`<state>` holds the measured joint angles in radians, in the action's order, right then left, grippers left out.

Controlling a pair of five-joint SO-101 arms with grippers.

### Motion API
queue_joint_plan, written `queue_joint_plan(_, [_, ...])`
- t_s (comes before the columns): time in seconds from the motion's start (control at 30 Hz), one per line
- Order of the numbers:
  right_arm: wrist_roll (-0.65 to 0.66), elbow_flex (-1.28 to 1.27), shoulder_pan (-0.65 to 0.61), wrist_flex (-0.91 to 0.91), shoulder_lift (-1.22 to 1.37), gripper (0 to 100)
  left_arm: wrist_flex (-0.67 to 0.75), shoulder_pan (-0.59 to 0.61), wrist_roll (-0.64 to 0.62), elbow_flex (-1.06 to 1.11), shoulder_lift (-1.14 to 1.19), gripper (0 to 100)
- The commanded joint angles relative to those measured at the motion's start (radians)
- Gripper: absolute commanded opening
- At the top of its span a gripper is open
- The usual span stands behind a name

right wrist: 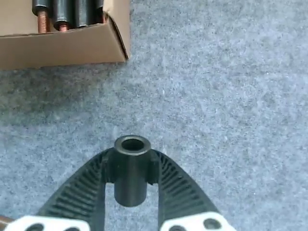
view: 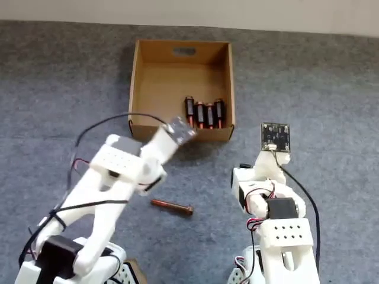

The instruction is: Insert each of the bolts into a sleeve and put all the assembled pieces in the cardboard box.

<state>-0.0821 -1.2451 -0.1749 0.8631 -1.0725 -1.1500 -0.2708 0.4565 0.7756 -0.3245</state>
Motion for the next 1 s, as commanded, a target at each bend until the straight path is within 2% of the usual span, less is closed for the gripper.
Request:
queue_joint_plan(0.0, [-0.009, 0.008, -0.005, -0.018, -0.018, 0.5, 0.015, -0.087, 0.006, 0.024, -0.005, 13])
queue_joint_plan(0.23, [-0.009, 0.005, -0.005, -0.018, -0.018, 0.5, 0.107, -0.197, 0.012, 0.114, -0.005, 13])
queue_joint_plan(0.37, [-0.009, 0.004, -0.005, -0.018, -0.018, 0.5, 0.107, -0.2, 0.012, 0.114, -0.004, 13])
queue_joint_plan(0.63, [-0.009, 0.002, -0.005, -0.018, -0.018, 0.5, 0.107, -0.202, 0.101, 0.147, -0.004, 13])
queue_joint_plan(0.97, [-0.009, 0.004, -0.005, -0.018, -0.018, 0.5, 0.101, -0.213, 0.072, 0.133, -0.015, 13])
